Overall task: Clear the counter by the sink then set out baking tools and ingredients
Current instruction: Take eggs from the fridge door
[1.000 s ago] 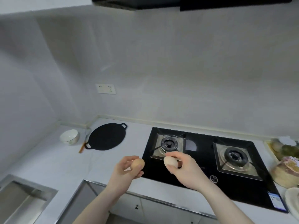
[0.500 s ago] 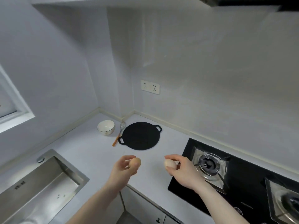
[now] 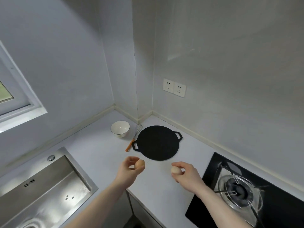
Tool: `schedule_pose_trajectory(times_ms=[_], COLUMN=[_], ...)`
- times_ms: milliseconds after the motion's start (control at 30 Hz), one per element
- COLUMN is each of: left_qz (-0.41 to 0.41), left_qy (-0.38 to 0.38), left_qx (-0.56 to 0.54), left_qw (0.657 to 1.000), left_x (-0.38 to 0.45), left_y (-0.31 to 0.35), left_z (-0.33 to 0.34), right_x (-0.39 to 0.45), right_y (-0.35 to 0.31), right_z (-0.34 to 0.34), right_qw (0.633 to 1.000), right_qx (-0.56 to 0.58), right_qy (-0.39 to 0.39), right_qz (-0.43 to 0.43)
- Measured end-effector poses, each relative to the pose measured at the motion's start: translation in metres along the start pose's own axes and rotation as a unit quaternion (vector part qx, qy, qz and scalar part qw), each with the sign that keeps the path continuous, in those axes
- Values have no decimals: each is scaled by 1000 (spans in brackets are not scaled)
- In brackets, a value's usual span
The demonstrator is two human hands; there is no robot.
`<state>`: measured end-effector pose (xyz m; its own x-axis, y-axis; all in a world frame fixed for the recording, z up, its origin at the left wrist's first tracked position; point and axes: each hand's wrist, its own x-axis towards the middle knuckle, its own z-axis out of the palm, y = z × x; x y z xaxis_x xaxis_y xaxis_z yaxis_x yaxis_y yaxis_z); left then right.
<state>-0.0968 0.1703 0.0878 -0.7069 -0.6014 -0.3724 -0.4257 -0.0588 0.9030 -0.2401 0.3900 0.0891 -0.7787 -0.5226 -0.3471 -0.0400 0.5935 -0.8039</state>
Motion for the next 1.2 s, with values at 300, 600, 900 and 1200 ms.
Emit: schedule_pose_trajectory(times_ms=[300,600,900,1200], left_qz=[-2,29,67,54], left_qy=[-23,-78,-115,-111], left_qx=[67,189,282,279], left_qw=[997,978,950,952], left_x=[120,237,285,254], left_y=[8,18,19,-35], left_z=[-21,-22,7,3], right_x=[92,181,222,207], right_y=[-28,-34,-22,6], right_z=[42,55,47,90], right_qw=[999,994,985,986], right_qx=[14,-36,-61,-69], right_qy=[21,62,113,34], right_qz=[37,80,111,148])
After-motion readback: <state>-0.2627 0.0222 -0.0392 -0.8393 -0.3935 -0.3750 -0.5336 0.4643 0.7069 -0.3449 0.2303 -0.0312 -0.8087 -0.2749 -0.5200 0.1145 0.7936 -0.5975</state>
